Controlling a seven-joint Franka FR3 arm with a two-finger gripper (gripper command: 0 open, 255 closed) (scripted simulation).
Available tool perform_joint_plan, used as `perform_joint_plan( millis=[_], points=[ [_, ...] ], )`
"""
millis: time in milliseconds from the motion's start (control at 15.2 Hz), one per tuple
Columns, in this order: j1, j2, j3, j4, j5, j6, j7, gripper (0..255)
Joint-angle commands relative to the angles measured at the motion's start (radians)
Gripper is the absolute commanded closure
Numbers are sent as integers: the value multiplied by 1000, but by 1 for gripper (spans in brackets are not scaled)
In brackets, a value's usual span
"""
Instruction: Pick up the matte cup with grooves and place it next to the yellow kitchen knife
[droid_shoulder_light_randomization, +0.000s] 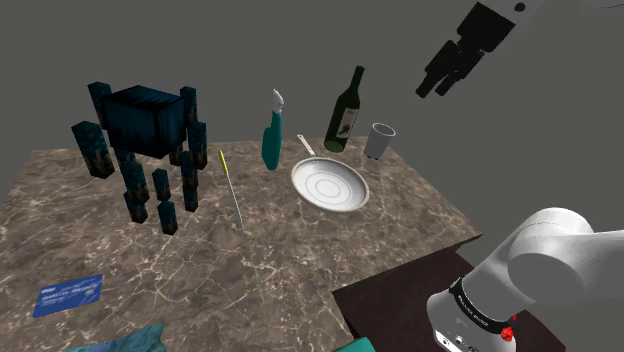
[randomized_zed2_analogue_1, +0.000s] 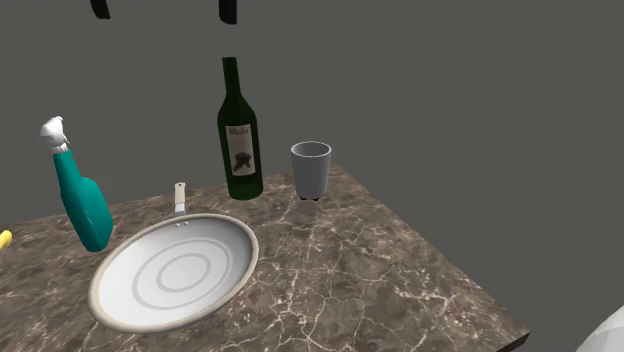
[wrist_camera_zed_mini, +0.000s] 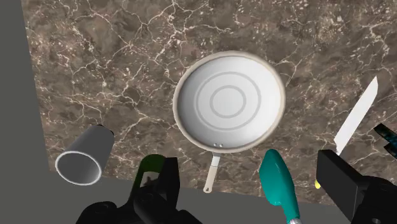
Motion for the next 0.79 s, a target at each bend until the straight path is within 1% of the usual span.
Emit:
perform_joint_plan(
  millis=[0,396,726],
  points=[
    [0,0,0,0,0,0,0,0],
    [-28,146,-63,-12,-55,101,-89,0],
    [-51,288,-112,8,-94,182,-157,0]
  ],
)
